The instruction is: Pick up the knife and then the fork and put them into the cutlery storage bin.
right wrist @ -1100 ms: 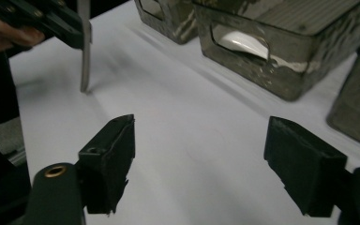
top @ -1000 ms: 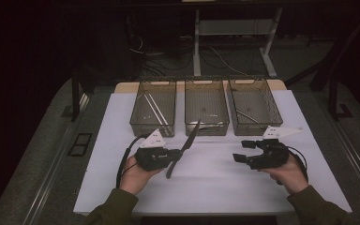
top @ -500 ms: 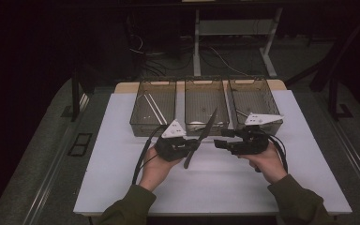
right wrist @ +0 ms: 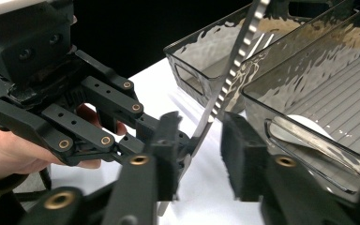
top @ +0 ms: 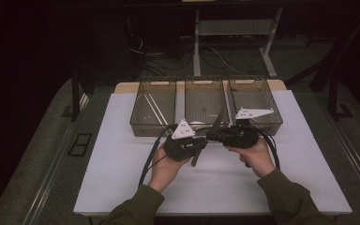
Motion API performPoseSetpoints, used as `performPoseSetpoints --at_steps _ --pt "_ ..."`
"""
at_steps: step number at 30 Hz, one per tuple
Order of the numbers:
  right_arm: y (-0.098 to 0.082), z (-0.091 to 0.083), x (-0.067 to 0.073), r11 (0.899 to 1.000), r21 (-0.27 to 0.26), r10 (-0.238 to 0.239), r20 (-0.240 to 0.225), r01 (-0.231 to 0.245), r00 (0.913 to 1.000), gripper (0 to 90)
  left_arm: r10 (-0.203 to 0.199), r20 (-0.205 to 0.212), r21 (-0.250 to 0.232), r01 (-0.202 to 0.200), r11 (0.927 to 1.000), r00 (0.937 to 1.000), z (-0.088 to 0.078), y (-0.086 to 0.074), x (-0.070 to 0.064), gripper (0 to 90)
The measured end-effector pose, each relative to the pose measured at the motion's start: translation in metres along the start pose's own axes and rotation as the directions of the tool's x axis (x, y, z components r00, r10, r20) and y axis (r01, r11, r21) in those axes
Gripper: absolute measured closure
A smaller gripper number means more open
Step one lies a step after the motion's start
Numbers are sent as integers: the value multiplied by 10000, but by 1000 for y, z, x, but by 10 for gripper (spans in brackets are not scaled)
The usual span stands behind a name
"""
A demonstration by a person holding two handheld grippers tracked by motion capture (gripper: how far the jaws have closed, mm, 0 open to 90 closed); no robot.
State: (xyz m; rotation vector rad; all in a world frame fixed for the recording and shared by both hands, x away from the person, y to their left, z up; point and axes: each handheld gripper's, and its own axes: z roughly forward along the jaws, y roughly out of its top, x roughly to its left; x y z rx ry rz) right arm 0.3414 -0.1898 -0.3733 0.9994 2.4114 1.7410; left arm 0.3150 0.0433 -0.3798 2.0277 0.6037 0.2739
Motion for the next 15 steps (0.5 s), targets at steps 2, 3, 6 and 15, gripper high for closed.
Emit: performPoseSetpoints --at_steps 2,3,6,15 --pt "0 1 0 10000 7 12 -57 -12 10000 751 29 15 24 -29 10000 10000 1 0 -1 796" --pt "0 1 0 10000 -12 -5 -108 5 9999 767 40 53 35 -40 10000 10000 2 0 -1 796" --pt "1 2 0 10000 84 -19 -166 21 9999 814 117 43 33 -117 9999 9999 2 0 -3 796" --pt "5 4 4 9999 76 -117 -282 119 9995 879 112 37 -112 -111 9999 9999 1 -1 -3 797"
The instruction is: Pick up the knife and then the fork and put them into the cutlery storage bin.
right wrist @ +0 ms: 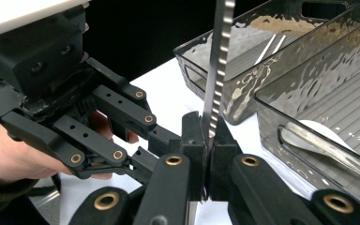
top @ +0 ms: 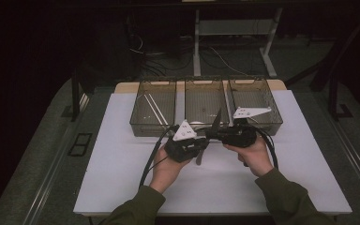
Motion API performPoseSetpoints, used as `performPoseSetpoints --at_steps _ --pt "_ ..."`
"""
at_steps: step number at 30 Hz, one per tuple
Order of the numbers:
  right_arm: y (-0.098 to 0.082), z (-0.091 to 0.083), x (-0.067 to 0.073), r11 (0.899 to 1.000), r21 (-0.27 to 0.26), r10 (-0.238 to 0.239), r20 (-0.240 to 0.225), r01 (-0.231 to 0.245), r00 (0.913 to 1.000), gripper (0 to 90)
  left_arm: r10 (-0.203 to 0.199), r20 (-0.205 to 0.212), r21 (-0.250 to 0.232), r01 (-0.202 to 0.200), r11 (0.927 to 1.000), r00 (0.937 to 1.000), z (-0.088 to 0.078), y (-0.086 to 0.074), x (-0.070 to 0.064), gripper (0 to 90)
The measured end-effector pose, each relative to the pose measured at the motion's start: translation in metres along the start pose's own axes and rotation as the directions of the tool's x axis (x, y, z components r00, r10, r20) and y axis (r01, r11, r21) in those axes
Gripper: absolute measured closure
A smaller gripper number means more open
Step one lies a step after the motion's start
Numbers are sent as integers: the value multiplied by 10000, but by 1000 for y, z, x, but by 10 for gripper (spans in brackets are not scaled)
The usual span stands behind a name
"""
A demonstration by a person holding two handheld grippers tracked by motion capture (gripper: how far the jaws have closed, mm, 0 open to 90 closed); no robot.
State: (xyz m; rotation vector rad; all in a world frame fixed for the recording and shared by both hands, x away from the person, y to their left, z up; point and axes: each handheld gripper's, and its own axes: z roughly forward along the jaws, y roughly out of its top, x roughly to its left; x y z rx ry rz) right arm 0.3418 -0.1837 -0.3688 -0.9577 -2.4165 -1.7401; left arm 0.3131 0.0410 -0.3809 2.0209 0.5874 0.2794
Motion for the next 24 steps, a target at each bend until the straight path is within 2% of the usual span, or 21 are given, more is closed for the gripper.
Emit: performPoseSetpoints --at_steps 8,10,15,19,24 --pt "2 1 1 10000 47 -26 155 25 9999 882 -272 173 -343 278 9990 9995 -4 -3 4 774" --pt "2 1 0 10000 88 -18 305 16 9995 882 -325 270 -320 333 9989 9991 -7 -5 6 736" --pt "1 -4 -6 9999 -45 147 470 -145 9988 882 -157 395 -157 163 9997 9991 -19 -17 11 670" --pt "2 -11 -9 9996 -194 216 657 -203 9976 882 59 519 -112 -53 9999 9986 -31 -29 14 569" --pt "4 -23 -15 9988 -377 340 936 -306 9950 882 -131 671 -108 138 9998 9977 -48 -46 19 472"
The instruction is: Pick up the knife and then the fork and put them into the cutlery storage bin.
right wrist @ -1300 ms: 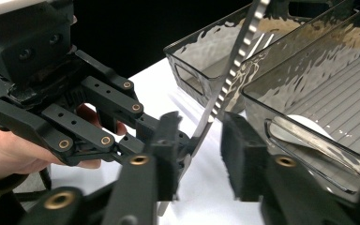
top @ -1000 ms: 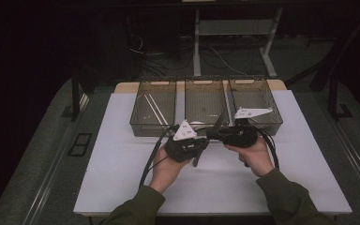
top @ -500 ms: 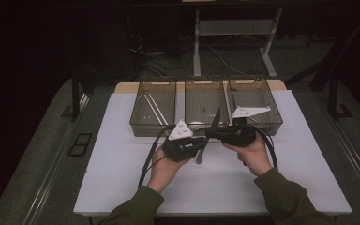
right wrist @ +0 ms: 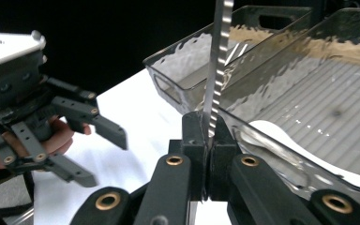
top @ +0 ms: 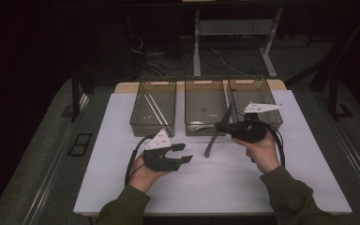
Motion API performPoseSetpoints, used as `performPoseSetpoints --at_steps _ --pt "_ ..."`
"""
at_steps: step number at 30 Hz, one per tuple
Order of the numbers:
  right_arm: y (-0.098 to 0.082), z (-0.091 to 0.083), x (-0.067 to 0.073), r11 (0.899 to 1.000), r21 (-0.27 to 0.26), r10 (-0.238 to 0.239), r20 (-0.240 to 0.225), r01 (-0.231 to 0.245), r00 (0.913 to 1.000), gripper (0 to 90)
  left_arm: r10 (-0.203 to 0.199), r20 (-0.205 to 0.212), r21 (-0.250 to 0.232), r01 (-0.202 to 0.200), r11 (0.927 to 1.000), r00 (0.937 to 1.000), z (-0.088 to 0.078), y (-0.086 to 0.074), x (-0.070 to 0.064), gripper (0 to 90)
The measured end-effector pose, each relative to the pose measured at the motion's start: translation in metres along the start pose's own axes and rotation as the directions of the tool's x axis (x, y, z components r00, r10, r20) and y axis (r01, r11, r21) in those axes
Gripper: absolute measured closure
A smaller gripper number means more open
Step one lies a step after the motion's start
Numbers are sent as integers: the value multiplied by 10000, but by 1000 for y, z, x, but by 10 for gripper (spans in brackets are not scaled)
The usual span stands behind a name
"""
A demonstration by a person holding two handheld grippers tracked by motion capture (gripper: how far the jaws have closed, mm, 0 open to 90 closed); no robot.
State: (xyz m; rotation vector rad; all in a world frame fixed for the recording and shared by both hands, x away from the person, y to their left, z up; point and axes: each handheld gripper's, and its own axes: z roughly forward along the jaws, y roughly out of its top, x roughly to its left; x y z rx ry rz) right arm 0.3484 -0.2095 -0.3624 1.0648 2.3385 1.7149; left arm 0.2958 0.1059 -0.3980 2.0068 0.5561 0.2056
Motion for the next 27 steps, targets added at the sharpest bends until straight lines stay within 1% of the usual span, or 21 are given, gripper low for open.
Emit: performPoseSetpoints --at_steps 3,5,7,9,11,14,17,19,21,24,26,27 --pt "1 -6 -4 10000 -84 21 150 -20 9999 882 93 21 64 -93 9999 10000 -9 -10 1 434" --pt "3 -10 -6 9999 -145 39 243 -35 9997 882 17 58 35 -17 10000 10000 -14 -15 2 405" --pt "5 -15 -9 9997 -255 48 392 -38 9992 882 -161 -6 -35 160 9999 9999 -19 -20 4 372" --pt "11 -23 -13 9994 -348 22 600 -1 9982 882 -246 -7 -92 246 9997 9997 -23 -24 6 355" --pt "18 -34 -18 9983 -578 78 857 -29 9963 882 -239 -5 -137 239 9996 9997 -27 -28 8 334" --pt "32 -53 -27 9949 -1005 208 1208 -86 9925 882 -319 -141 -151 317 9994 9994 -33 -34 10 294" --pt "46 -69 -38 9924 -1229 262 1774 -43 9838 882 -455 -346 -194 448 9988 9984 -39 -39 11 247" --pt "53 -79 -46 9896 -1438 365 1992 -76 9793 882 -574 -421 -268 563 9981 9975 -42 -42 12 204" --pt "58 -87 -53 9869 -1605 492 2212 -134 9740 882 -685 -457 -248 674 9974 9966 -44 -45 13 186" --pt "64 -95 -66 9840 -1761 725 2538 -276 9645 882 -776 -497 -197 767 9969 9957 -45 -48 14 160" --pt "67 -98 -75 9838 -1755 846 2807 -356 9561 882 -780 -497 -135 774 9969 9957 -46 -49 15 149" --pt "68 -99 -79 9829 -1791 940 2867 -430 9534 882 -770 -516 -129 764 9970 9957 -46 -48 15 147"
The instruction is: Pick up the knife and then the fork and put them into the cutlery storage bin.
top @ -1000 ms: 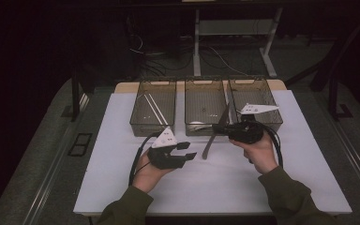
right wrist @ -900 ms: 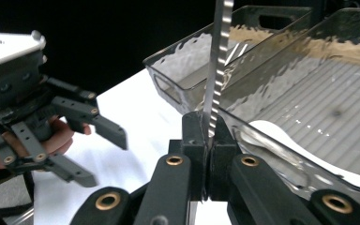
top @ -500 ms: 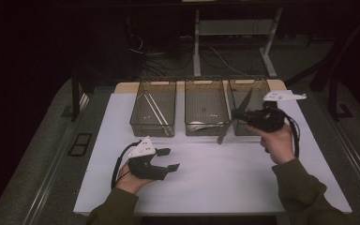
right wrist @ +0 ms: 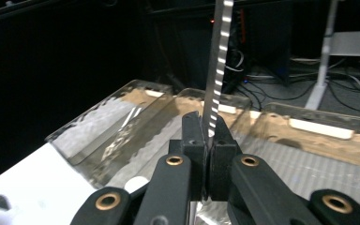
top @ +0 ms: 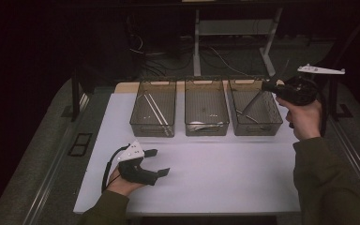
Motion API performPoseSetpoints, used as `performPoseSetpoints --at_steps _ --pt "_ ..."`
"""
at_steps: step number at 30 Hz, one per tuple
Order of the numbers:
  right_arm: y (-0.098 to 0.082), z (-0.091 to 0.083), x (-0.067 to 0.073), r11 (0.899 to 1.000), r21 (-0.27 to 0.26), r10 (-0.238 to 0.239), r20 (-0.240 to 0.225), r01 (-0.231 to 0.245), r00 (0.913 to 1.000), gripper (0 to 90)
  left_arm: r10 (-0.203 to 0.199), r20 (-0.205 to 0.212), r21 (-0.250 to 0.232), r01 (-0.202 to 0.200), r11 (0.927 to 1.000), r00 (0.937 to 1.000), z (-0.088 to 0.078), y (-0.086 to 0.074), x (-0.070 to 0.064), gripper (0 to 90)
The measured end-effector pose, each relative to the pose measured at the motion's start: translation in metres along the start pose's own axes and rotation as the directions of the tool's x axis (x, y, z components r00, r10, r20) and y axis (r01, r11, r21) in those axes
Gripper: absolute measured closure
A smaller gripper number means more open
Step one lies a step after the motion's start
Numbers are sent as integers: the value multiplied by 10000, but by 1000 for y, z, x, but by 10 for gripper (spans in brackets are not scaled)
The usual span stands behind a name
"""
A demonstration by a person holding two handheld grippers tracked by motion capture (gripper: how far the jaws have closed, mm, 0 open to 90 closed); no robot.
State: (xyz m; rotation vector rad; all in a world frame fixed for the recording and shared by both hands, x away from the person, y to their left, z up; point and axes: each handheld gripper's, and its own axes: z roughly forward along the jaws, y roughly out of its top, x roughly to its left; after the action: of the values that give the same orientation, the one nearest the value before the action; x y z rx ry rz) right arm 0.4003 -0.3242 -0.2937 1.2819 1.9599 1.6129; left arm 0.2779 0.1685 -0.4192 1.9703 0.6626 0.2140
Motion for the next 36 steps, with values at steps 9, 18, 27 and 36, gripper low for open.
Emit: performPoseSetpoints --at_steps 9,18,27,36 --pt "-12 26 -26 9933 1051 411 672 -481 9969 882 143 89 120 -144 9998 9999 4 0 -1 138" --pt "-33 48 -43 9744 2066 714 895 -886 9934 881 185 114 141 -187 9997 9998 4 0 0 139" --pt "-37 65 -51 9792 1938 287 1608 -601 9866 851 167 76 139 -168 9998 9998 4 2 0 139" --pt "-44 87 -60 9698 2354 105 2194 -634 9756 711 271 3 126 -271 9996 9996 5 3 1 138"
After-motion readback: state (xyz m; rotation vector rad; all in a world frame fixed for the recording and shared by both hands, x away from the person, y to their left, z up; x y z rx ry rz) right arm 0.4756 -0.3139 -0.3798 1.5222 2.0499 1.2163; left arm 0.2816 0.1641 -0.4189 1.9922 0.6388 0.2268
